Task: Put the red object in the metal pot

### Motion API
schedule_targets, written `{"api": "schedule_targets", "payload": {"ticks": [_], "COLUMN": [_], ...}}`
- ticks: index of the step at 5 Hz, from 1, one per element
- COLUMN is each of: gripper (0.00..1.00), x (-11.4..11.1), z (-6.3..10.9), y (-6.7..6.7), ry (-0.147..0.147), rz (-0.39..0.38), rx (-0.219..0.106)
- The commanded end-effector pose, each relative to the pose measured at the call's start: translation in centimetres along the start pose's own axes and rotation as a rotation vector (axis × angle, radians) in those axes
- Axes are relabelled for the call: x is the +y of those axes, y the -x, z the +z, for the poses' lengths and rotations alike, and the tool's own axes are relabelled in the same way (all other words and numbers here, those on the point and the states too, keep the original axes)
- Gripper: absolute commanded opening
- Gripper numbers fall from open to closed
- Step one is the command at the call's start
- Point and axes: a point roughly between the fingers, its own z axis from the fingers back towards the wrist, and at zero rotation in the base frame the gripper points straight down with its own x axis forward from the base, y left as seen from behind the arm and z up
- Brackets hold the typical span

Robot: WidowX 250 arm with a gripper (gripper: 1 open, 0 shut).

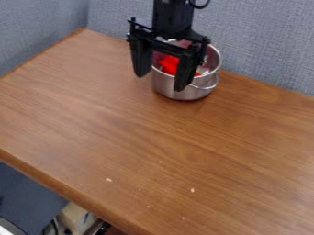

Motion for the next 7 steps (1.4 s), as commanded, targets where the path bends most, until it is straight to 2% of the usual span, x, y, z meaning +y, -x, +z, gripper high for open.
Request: {"api": "schedule_targets", "payload": {"ticks": [1,3,5,6,7], "gripper": [1.0,1.0,1.0,1.0,1.0], "x": [-0.6,1.1,1.2,1.3,2.1], "z": [1.6,0.4,-0.5,-1.2,-1.7], "y": [-0.4,0.4,0.5,0.2,-0.9], "ry": [-0.007,-0.011,-0.007,0.002,0.008], "rz": [-0.043,-0.149,-0.199,-0.193,-0.169], "rx": [-0.034,-0.016,-0.004,0.006,0.004]}}
